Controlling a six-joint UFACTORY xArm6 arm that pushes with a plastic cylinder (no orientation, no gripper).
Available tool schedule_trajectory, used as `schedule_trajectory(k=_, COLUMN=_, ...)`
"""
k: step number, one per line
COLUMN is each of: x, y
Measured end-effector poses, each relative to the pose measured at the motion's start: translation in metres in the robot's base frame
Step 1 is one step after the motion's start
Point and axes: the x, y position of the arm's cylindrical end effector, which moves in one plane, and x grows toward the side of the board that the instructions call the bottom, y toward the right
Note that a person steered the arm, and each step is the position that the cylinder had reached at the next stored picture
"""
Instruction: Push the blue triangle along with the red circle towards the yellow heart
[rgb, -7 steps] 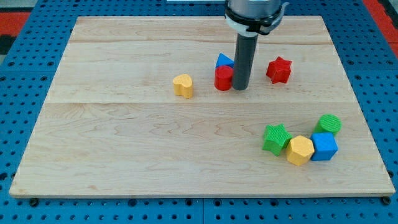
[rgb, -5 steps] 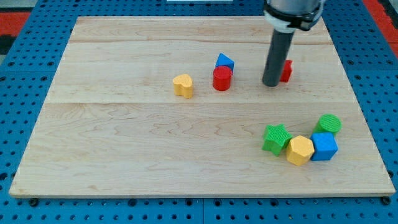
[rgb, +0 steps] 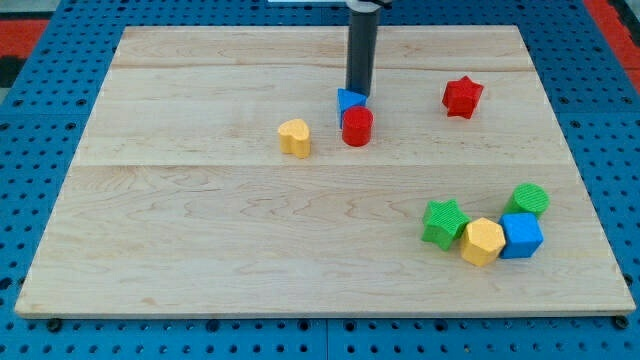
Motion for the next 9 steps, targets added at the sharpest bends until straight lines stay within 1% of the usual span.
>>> schedule_trajectory(k=2, x=0.030, y=0.000)
schedule_trajectory(k=4, x=0.041, y=0.008)
schedule_trajectory(k=5, x=0.045, y=0.028)
schedule_trajectory(k=6, x=0.051, y=0.082)
schedule_trajectory(k=7, x=0.083, y=0.087)
schedule_trajectory(k=9, x=0.086, y=0.051)
